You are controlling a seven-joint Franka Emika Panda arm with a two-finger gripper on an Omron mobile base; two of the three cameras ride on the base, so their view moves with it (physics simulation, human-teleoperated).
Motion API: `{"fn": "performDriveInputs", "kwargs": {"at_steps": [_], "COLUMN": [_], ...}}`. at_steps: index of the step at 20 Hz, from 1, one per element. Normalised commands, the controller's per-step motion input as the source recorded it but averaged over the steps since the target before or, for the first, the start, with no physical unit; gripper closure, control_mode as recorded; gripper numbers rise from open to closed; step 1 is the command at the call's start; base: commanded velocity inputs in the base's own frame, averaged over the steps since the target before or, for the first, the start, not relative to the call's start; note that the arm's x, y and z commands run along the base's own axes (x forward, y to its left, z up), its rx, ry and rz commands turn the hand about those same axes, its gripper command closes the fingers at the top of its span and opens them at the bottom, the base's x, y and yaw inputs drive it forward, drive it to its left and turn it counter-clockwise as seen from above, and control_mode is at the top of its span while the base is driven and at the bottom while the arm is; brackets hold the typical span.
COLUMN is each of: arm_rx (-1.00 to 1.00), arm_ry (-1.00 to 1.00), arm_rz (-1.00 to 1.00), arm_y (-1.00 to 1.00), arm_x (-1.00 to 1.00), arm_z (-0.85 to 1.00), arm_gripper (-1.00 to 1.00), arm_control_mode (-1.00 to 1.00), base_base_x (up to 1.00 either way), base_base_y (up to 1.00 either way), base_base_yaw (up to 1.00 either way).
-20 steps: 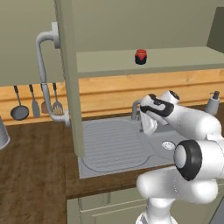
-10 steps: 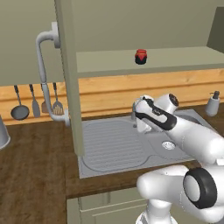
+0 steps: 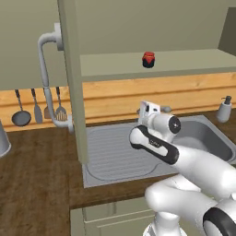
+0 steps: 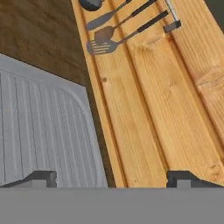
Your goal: From the different types of pastries on the counter, select a croissant and place it on the cutting board. Then retrieve a jar of jam from the cabinet and place it alongside the croissant on the cutting board.
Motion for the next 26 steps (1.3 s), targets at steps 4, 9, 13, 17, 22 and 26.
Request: {"fn": "performDriveInputs", "kwargs": {"at_steps": [4,9,13,17,22,26], "arm_rx": [0.0,0.0,0.08,0.16,0.34,0.3], "arm_ry": [-0.23,-0.23,-0.1,-0.08,-0.04,-0.09], "arm_rz": [0.01,-0.15,-0.04,0.01,-0.14,-0.24], "arm_y": [0.0,0.03,-0.07,-0.1,-0.14,0.0], "arm_x": [-0.24,-0.28,-0.5,-0.38,-0.64,-0.45], "arm_z": [0.43,0.59,0.36,0.07,0.12,0.05], "arm_gripper": [-1.0,-1.0,-1.0,-1.0,-1.0,-1.0], "arm_control_mode": [-1.0,-1.0,-1.0,-1.0,-1.0,-1.0], "base_base_x": [0.0,0.0,0.0,0.0,0.0,0.0], "base_base_y": [0.0,0.0,0.0,0.0,0.0,0.0], "base_base_yaw": [0.0,0.0,0.0,0.0,0.0,0.0]}}
